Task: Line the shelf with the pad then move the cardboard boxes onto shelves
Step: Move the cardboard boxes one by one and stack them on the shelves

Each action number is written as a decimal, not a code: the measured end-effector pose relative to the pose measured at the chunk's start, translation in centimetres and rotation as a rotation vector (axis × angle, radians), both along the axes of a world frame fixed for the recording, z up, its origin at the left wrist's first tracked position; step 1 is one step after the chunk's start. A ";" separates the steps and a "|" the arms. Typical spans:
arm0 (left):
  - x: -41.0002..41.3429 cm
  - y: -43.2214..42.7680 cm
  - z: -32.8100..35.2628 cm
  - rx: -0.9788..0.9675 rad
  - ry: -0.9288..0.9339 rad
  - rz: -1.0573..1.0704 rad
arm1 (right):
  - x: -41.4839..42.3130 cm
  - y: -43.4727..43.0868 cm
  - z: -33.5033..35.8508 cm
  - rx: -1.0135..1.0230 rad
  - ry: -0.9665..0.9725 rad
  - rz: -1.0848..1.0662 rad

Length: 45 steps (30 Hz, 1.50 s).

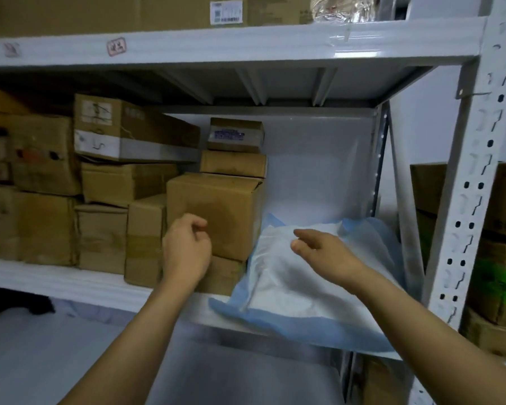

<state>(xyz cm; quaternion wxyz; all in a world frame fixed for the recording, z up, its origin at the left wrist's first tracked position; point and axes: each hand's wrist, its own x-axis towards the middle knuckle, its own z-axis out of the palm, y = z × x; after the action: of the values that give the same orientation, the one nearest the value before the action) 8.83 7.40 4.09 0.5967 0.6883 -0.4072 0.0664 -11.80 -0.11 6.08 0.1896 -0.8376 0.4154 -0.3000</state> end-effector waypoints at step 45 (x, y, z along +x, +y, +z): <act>-9.5 -29.3 3.8 0.066 0.594 -0.484 | -4.8 -21.6 2.3 0.779 -0.944 -0.447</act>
<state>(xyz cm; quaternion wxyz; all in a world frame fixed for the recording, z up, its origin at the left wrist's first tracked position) -0.64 -21.94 7.92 0.6646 0.5804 -0.3691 -0.2920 -16.65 -21.71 8.40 0.5744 -0.3792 0.5298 -0.4955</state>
